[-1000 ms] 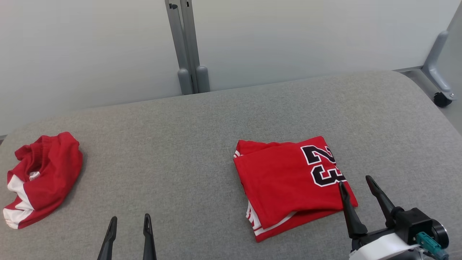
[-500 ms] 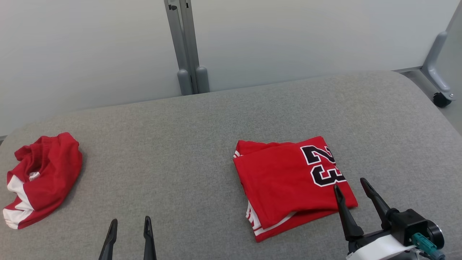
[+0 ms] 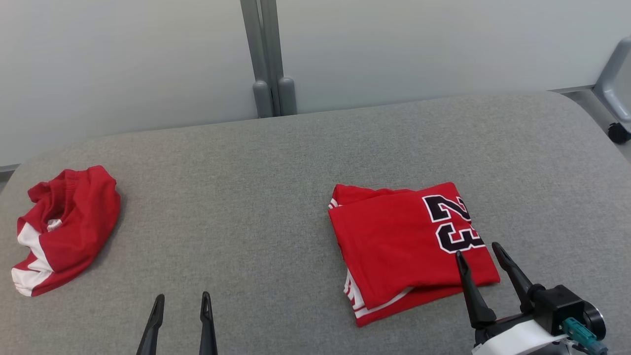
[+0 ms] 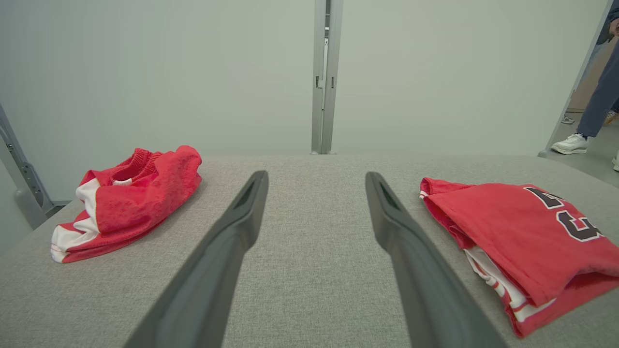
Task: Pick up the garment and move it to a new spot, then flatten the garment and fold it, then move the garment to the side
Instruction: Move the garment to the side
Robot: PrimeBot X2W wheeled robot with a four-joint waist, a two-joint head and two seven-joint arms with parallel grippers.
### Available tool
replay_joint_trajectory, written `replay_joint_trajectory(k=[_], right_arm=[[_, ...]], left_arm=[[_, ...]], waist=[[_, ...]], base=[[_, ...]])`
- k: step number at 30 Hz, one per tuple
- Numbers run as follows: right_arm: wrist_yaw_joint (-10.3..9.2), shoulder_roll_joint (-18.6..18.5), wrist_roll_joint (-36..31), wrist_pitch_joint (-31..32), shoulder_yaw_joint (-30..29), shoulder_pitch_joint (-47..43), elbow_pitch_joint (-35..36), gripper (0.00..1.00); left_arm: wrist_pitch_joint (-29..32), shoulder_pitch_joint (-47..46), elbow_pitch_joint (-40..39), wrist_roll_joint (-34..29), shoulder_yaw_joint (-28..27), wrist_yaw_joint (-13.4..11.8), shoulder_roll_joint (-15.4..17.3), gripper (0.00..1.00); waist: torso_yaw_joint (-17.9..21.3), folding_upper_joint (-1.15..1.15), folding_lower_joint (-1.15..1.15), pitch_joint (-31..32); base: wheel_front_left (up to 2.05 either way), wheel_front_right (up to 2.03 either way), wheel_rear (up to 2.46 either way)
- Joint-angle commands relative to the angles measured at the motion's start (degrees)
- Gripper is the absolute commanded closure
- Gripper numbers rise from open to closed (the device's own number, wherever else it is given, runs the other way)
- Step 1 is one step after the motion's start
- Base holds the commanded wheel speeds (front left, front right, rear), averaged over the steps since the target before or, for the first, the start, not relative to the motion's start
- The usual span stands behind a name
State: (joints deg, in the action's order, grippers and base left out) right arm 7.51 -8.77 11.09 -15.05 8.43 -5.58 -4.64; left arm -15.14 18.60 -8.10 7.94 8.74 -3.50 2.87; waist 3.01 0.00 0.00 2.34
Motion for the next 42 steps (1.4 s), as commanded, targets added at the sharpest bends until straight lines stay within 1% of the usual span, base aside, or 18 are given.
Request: replay_joint_trajectory(k=[1, 3, 7, 11, 13, 17, 20, 24, 26, 29, 34, 39, 40, 41, 42], right_arm=[[-0.05, 0.0, 0.6, -0.2, 0.1, -0.1, -0.2, 0.0], [-0.05, 0.1, 0.7, -0.2, 0.1, 0.0, -0.3, 0.0], [-0.05, -0.3, 3.3, -0.2, 0.6, 1.3, -2.2, 0.0], [-0.05, -2.5, 8.7, -0.2, 2.2, 4.9, -4.6, 0.0], [-0.05, -4.7, 12.5, -0.2, 4.0, 7.9, -6.5, 0.0], [-0.05, -11.2, 22.0, -0.1, 9.3, 14.1, -11.2, 0.0], [-0.04, -16.0, 30.5, 1.4, 12.0, 18.3, -13.0, 0.0], [-0.05, -21.7, 39.8, 5.2, 14.3, 21.1, -13.5, 0.0], [-0.04, -24.3, 43.3, 7.4, 15.2, 22.1, -13.6, 0.0], [-0.04, -27.6, 46.5, 10.6, 16.6, 23.7, -14.7, 0.0], [-0.04, -29.7, 48.1, 13.2, 18.7, 26.4, -16.9, 0.0], [-0.04, -29.3, 50.5, 16.8, 21.7, 28.5, -19.2, 0.0], [-0.05, -29.2, 50.9, 17.4, 22.3, 28.7, -19.3, 0.06], [-0.04, -29.3, 51.2, 17.4, 23.1, 29.3, -18.8, 0.7], [-0.04, -29.4, 51.5, 17.2, 23.3, 29.5, -18.7, 1.0]], left_arm=[[0.0, -1.0, 0.0, -0.3, 0.0, 0.3, 0.1, 0.0], [0.0, -1.2, 0.0, -0.6, 0.1, 0.5, 0.1, 0.0], [0.0, -2.1, -0.2, -1.2, 0.9, 1.0, 0.1, 0.0], [0.0, -3.7, -1.0, -2.0, 1.8, 1.5, 0.1, 0.0], [0.0, -5.2, -1.5, -2.3, 2.3, 1.6, 0.1, 0.0], [0.0, -8.1, -1.6, -2.8, 3.8, 2.2, 0.1, 0.0], [0.0, -9.8, -1.5, -2.9, 4.8, 2.2, 0.1, 0.0], [0.0, -11.8, -1.3, -3.1, 5.6, 2.3, 0.1, 0.0], [0.0, -12.5, -1.3, -3.1, 6.0, 2.2, 0.1, 0.0], [0.0, -13.7, -1.3, -3.3, 6.5, 2.0, 0.1, 0.0], [0.0, -15.3, -1.3, -3.3, 7.0, 1.9, 0.1, 0.0], [0.0, -16.7, -1.2, -3.5, 7.3, 2.0, 0.1, 0.0], [0.0, -16.9, -1.2, -3.5, 7.3, 2.0, 0.1, 0.0], [0.0, -17.1, -1.3, -3.6, 7.3, 1.9, 0.1, 0.0], [0.0, -17.2, -1.3, -3.7, 7.4, 1.9, 0.1, 0.0]], waist=[[-0.3, 0.0, 0.0, -0.3], [-0.7, 0.0, 0.0, -0.7], [-1.4, 0.0, 0.0, -2.1], [-1.9, 0.0, 0.0, -4.9], [-2.2, 0.0, 0.0, -7.2], [-3.3, 0.0, 0.0, -11.1], [-4.3, 0.0, 0.0, -13.2], [-5.4, 0.0, 0.0, -15.7], [-5.8, 0.0, 0.0, -16.9], [-6.1, 0.0, 0.0, -18.5], [-6.3, 0.0, 0.0, -20.7], [-6.5, 0.0, 0.0, -22.1], [-6.5, 0.0, 0.0, -22.3], [-6.5, 0.0, 0.0, -22.5], [-6.4, 0.0, 0.0, -22.7]], base=[[0.0, 0.0, 0.0], [0.0, 0.0, 0.0], [0.0, 0.0, 0.0], [0.0, 0.0, 0.0], [0.0, 0.0, 0.0], [0.0, 0.0, 0.0], [0.0, 0.0, 0.0], [0.0, 0.0, 0.0], [0.0, 0.0, 0.0], [0.0, 0.0, 0.0], [0.0, 0.0, 0.0], [0.0, 0.0, 0.0], [0.0, 0.0, 0.0], [0.0, 0.0, 0.0], [0.0, 0.0, 0.0]])
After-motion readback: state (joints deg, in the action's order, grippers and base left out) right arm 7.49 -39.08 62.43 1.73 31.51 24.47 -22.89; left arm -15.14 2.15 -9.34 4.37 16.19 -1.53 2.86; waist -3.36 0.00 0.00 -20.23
